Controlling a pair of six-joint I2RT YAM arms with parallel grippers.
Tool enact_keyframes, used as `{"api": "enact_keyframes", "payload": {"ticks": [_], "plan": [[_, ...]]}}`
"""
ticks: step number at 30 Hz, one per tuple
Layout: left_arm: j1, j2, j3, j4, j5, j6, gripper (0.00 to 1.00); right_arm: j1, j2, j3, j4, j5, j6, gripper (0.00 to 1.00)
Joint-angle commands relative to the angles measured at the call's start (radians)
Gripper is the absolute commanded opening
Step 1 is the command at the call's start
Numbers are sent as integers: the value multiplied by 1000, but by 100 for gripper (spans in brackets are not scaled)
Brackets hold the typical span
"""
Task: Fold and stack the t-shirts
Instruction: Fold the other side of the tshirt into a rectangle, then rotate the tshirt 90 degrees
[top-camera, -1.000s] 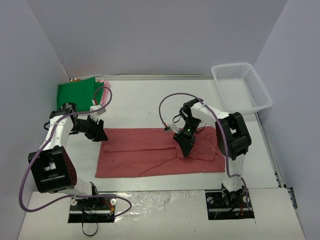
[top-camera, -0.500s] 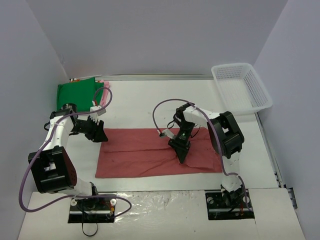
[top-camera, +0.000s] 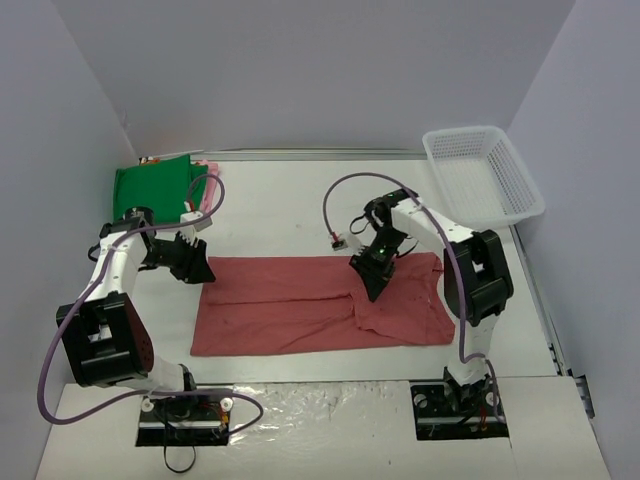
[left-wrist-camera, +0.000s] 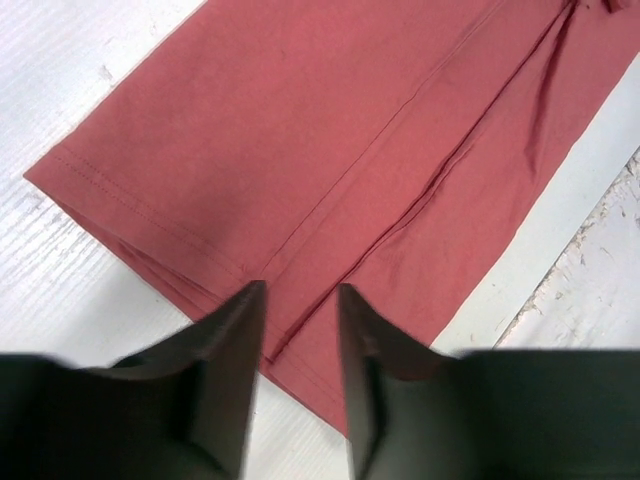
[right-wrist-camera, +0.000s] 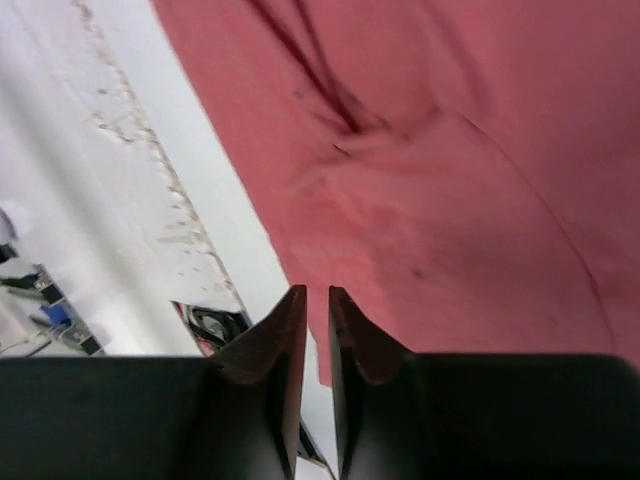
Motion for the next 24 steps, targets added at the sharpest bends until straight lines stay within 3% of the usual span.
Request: {"api": "enact_keyframes", "payload": {"ticks": [1, 3, 4, 5, 14, 24], "plan": [[8, -21, 10, -26, 56, 26, 29, -81, -85, -86, 13, 112, 51, 7], [5, 0, 22, -29, 73, 34, 19, -134, -100, -123, 41, 133, 57, 0], [-4, 11, 30, -30, 84, 36, 7, -150, -112, -158, 56, 141, 58, 0], [-12, 22, 47, -30, 84, 36, 3, -162, -123, -177, 65, 148, 63, 0], [-189, 189, 93, 120, -114, -38, 2, -233, -166, -280, 104, 193, 81, 0], [-209, 454, 200, 116, -327, -21, 2, -242, -70, -260, 131, 228, 103, 0]]}}
